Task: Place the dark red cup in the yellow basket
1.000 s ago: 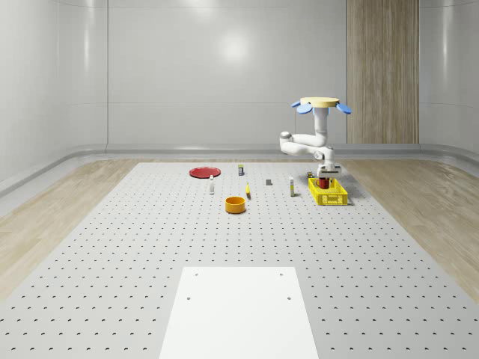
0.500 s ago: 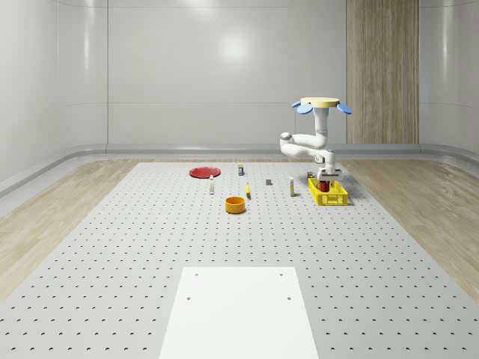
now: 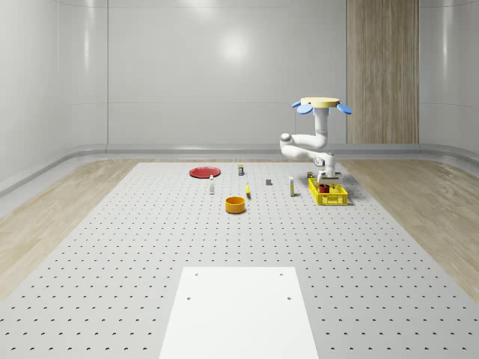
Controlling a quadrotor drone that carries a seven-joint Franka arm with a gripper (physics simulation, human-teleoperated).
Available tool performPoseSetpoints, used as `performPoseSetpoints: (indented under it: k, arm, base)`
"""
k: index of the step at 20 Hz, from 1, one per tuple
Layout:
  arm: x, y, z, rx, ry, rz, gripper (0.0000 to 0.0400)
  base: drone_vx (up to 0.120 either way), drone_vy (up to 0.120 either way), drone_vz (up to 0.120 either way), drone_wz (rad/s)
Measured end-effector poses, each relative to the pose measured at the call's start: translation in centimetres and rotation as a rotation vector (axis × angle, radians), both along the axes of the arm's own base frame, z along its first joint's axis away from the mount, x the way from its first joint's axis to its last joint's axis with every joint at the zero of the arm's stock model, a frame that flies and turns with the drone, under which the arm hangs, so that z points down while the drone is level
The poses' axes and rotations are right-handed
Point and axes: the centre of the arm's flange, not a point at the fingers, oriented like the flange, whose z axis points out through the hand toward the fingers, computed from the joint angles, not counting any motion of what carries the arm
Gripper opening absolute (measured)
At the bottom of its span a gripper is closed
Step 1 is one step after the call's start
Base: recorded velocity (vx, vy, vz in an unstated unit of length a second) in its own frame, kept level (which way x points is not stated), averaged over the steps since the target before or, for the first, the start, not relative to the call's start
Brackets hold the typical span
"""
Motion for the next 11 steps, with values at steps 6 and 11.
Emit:
performPoseSetpoints:
  k: [6, 11]
  arm:
    - [0.0, 0.0, -1.2, 0.000, 0.000, 0.000, 0.0382]
    - [0.0, 0.0, -1.6, 0.000, 0.000, 0.000, 0.0394]
  base:
    - [0.000, 0.000, 0.000, 0.000]
    - [0.000, 0.000, 0.000, 0.000]
